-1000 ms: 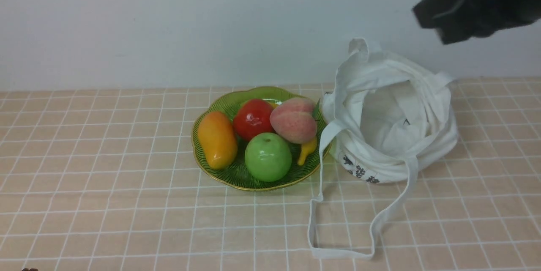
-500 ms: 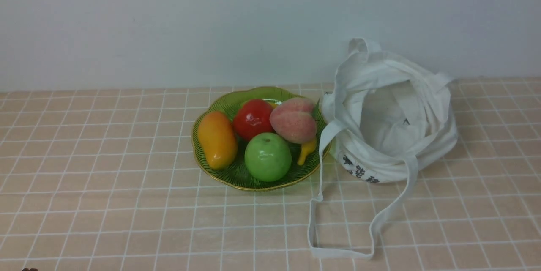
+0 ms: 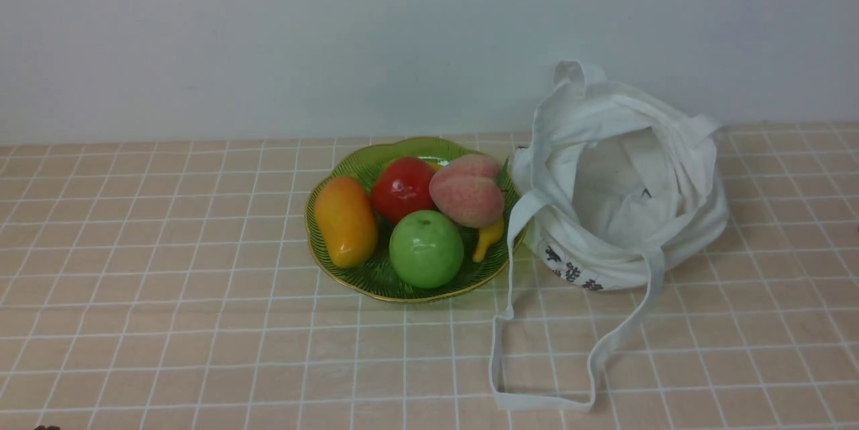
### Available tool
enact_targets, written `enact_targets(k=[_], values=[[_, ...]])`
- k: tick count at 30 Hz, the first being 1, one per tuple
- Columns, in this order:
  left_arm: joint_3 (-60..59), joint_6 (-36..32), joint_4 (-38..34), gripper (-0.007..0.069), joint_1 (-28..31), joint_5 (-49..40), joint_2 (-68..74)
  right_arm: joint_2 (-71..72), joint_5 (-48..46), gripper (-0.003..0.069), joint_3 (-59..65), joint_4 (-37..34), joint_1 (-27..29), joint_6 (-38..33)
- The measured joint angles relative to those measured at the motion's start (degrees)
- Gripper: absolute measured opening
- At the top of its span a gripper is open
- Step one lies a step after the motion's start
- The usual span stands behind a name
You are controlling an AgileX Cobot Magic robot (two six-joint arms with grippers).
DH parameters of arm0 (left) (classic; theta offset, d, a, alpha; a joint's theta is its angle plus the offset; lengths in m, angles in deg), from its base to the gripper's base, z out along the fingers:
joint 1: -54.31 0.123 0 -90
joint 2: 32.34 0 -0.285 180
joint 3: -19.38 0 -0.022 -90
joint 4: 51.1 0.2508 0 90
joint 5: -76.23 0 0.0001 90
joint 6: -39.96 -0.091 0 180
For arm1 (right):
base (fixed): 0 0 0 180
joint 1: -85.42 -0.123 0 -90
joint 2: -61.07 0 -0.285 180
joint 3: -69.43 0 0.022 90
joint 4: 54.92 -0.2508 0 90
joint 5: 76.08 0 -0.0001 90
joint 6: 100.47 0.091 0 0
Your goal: Take the fruit out of the bag on the brown coffee tablecloth and place them on the plate.
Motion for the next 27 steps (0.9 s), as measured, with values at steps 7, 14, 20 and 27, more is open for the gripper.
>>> enact_targets(k=[7,14,20,27], values=[[0.0,0.0,0.0,-0.0008,0.0,0.0,0.0,0.0,-2.77,-0.0013,0.07,0.0,0.0,0.0],[0.0,0.0,0.0,-0.0008,0.0,0.0,0.0,0.0,-3.76,-0.0013,0.07,0.0,0.0,0.0],[0.0,0.0,0.0,-0.0008,0.0,0.0,0.0,0.22,-3.7,-0.0013,0.57,0.0,0.0,-0.08],[0.0,0.0,0.0,-0.0008,0.0,0.0,0.0,7.63,-3.71,-0.0013,8.97,-1.91,5.36,-4.66]])
